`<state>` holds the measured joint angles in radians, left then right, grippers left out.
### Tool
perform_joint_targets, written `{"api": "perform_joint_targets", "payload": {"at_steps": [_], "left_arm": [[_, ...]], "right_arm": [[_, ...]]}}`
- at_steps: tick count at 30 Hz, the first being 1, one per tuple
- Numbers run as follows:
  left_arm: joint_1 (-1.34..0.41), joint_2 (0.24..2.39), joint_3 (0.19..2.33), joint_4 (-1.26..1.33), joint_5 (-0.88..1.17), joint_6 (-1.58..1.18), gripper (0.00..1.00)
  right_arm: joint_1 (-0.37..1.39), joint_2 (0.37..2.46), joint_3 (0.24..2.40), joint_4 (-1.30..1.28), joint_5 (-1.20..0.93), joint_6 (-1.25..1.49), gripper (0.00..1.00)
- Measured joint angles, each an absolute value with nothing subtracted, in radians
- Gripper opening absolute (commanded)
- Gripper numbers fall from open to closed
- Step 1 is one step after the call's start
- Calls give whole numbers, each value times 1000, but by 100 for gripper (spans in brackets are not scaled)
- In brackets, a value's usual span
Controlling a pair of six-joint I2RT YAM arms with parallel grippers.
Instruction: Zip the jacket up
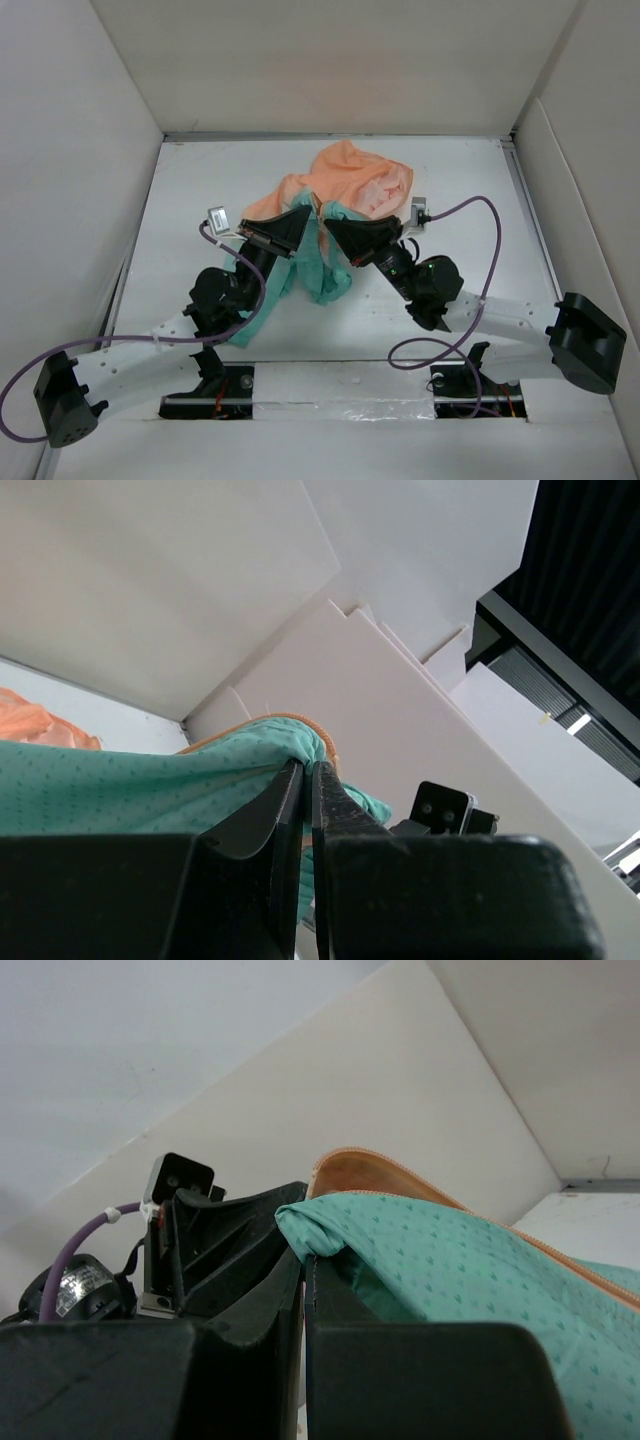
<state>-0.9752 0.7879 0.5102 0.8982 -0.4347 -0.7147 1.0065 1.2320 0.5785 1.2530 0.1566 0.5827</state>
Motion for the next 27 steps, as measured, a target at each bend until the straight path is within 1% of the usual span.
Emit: {"api": "perform_joint_targets", "payload": {"at_steps": [27], "left_arm": [[-975, 775, 466, 939, -392, -725, 0]], "right_arm": [[996, 1211, 579, 1264, 158, 591, 0]]}}
